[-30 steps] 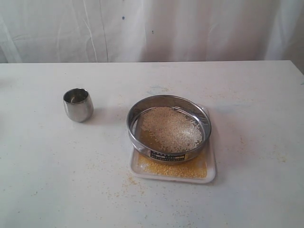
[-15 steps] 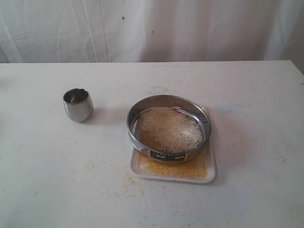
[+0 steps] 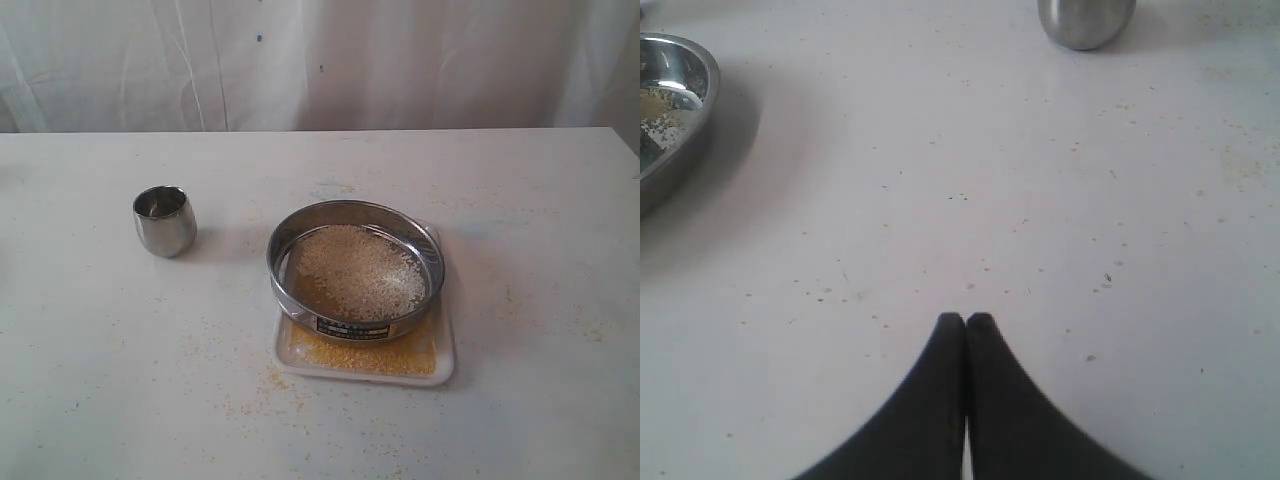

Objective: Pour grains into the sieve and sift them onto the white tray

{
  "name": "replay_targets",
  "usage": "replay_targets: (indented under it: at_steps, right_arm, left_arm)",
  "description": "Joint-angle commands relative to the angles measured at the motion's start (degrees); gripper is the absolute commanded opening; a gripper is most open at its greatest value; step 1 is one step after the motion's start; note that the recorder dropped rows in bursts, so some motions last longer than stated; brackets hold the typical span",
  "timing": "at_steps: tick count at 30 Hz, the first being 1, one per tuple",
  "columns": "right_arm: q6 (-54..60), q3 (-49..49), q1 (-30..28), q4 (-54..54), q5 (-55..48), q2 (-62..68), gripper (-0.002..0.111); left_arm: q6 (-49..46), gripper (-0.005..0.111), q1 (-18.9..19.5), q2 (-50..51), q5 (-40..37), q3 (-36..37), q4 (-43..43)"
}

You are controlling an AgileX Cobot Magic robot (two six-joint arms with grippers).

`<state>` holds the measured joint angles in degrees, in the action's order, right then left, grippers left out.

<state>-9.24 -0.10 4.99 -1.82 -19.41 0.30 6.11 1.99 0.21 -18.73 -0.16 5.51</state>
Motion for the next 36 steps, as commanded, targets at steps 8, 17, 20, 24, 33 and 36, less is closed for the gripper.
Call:
replay_targets:
  at_steps: [8, 17, 20, 24, 33, 36]
  right_arm:
    - [7.14, 0.10, -7.11, -1.07, 1.27, -0.30, 0.000]
    - [7.95, 0.10, -7.18, -1.22, 1.66, -0.30, 0.000]
    - [7.95, 0.10, -7.18, -1.22, 1.66, -0.30, 0.000]
    - [7.95, 0.10, -7.20, -1.22, 1.38, -0.30, 0.000]
    - [7.95, 0.10, -7.20, -1.22, 1.38, -0.30, 0.000]
    - [7.95, 0.10, -7.20, -1.22, 1.38, -0.30, 0.000]
  left_arm:
    - [-0.13, 0.000, -0.21, -0.21, -1.40, 0.16, -0.32]
    - [-0.13, 0.000, -0.21, -0.21, -1.40, 0.16, -0.32]
    - [-0.13, 0.000, -0.21, -0.21, -1.40, 0.16, -0.32]
    - [-0.13, 0.000, -0.21, -0.21, -1.40, 0.16, -0.32]
    - [-0.13, 0.000, -0.21, -0.21, -1.40, 0.16, -0.32]
    - [-0.13, 0.000, -0.21, -0.21, -1.40, 0.16, -0.32]
